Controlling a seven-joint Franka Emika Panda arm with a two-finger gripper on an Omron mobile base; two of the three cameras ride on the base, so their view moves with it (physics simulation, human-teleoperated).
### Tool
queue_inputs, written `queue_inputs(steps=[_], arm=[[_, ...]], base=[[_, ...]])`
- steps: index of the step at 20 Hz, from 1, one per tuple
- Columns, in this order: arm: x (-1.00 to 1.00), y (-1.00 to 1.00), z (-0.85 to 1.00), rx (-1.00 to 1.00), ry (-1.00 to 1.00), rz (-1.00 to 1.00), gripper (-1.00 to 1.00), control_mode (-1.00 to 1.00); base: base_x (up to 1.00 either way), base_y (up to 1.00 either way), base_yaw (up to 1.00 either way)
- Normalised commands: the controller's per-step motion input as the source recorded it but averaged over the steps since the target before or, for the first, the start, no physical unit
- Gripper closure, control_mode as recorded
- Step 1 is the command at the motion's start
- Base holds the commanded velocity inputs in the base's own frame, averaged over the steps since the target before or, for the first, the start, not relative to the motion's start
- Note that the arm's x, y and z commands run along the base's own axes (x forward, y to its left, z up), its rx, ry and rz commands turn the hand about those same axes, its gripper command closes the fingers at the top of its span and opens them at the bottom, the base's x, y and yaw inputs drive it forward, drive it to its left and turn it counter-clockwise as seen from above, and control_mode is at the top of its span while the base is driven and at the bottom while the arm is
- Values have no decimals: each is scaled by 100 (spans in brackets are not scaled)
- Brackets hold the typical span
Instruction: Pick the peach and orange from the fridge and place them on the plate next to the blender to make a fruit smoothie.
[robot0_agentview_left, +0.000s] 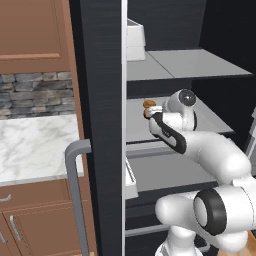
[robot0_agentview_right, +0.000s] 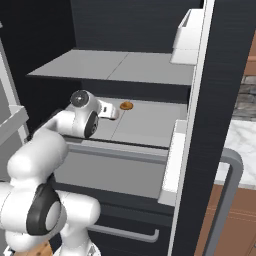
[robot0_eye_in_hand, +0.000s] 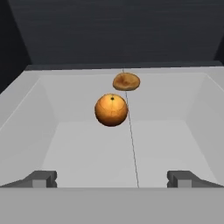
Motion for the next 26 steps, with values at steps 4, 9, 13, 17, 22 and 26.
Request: queue_inputs(steps=[4, 9, 13, 17, 22, 26], arm=[[58, 0, -25, 0, 0, 0, -100, -100], [45, 0, -11, 0, 0, -1, -100, -100], [40, 0, -14, 0, 2, -1, -100, -100], [41, 0, -25, 0, 7, 0, -100, -100], [33, 0, -22, 0, 4, 0, -100, -100], [41, 1, -27, 0, 0, 0, -100, -100]], base=[[0, 0, 0], [0, 0, 0], [0, 0, 0], [0, 0, 0], [0, 0, 0], [0, 0, 0]])
